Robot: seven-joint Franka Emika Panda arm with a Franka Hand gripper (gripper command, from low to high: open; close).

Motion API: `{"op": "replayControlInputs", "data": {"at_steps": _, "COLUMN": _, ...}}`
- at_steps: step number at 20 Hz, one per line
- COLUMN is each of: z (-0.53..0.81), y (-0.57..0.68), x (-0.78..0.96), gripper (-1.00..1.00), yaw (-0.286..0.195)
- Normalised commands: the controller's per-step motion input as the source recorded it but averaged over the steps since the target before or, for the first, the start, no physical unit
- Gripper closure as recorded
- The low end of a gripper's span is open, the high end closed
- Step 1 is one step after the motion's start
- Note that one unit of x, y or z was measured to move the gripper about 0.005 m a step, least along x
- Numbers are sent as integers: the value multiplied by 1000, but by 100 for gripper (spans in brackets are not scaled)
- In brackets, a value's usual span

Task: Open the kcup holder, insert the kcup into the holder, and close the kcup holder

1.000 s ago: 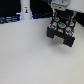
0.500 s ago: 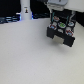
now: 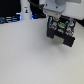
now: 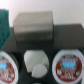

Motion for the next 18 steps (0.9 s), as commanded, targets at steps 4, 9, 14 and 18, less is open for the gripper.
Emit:
{"op": "replayControlInputs", "data": {"at_steps": 4, "z": -26, "y": 201, "x": 714, "gripper": -100, "yaw": 91}}
{"op": "replayControlInputs", "data": {"at_steps": 9, "z": -86, "y": 267, "x": 383, "gripper": -100, "yaw": 194}}
{"op": "replayControlInputs", "data": {"at_steps": 14, "z": -111, "y": 105, "x": 66, "gripper": -100, "yaw": 256}}
{"op": "replayControlInputs", "data": {"at_steps": 18, "z": -174, "y": 21, "x": -114, "gripper": -100, "yaw": 282}}
